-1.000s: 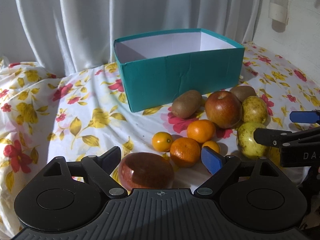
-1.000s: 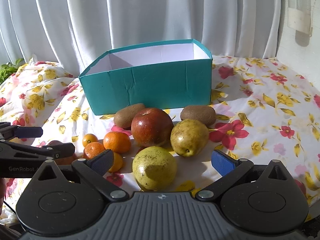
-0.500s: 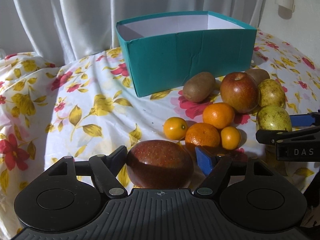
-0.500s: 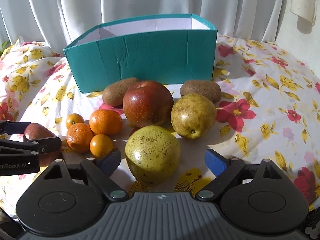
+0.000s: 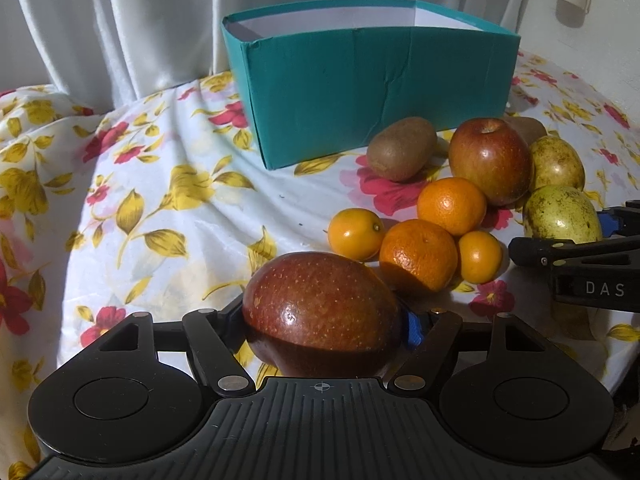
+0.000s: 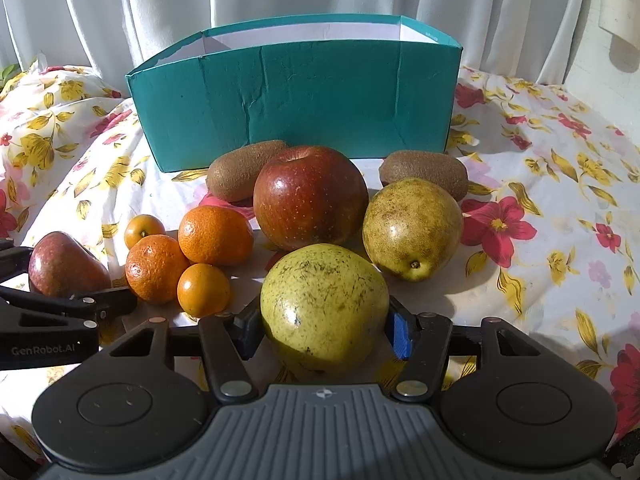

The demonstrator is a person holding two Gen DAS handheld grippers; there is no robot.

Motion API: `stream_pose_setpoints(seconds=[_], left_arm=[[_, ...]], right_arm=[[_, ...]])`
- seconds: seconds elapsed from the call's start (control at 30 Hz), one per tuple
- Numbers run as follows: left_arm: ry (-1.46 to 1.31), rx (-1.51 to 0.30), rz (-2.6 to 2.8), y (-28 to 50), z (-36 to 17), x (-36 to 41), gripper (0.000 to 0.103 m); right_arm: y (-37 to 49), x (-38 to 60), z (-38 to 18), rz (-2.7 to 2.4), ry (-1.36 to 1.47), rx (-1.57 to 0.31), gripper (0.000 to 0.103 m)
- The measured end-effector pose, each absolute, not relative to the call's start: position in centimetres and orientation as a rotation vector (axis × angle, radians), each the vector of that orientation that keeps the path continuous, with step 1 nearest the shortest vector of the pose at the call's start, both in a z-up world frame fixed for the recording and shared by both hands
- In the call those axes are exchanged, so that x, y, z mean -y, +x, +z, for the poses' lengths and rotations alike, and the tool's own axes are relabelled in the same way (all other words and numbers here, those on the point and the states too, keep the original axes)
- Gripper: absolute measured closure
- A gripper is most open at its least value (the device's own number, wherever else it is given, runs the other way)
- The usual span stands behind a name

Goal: Organize fruits
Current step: 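Grasp the red apple with the left tool while the right tool grasps the green pear, then lift the apple and pear with both tools over the teal box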

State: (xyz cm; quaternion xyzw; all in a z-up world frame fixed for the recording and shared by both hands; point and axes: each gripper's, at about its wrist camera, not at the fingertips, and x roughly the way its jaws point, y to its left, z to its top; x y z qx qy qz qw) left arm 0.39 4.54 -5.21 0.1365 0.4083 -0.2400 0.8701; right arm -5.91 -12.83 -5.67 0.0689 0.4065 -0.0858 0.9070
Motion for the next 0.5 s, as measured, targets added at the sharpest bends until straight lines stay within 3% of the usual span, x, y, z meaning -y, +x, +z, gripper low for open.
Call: stream_pose_setpoints(seconds=[0.3, 0.5], left_arm=[[0.298, -0.858, -0.503, 0.3, -4.6, -4.2, 0.028], [0.24, -0.819, -0.527, 0.5, -0.9, -4.2, 0.028]], right_arm=[[-5.9, 13.1, -5.3, -0.165, 0.154, -0.838, 0.043], [-6.5, 13.4, -2.8, -0.147, 0.159, -0.794, 0.043]])
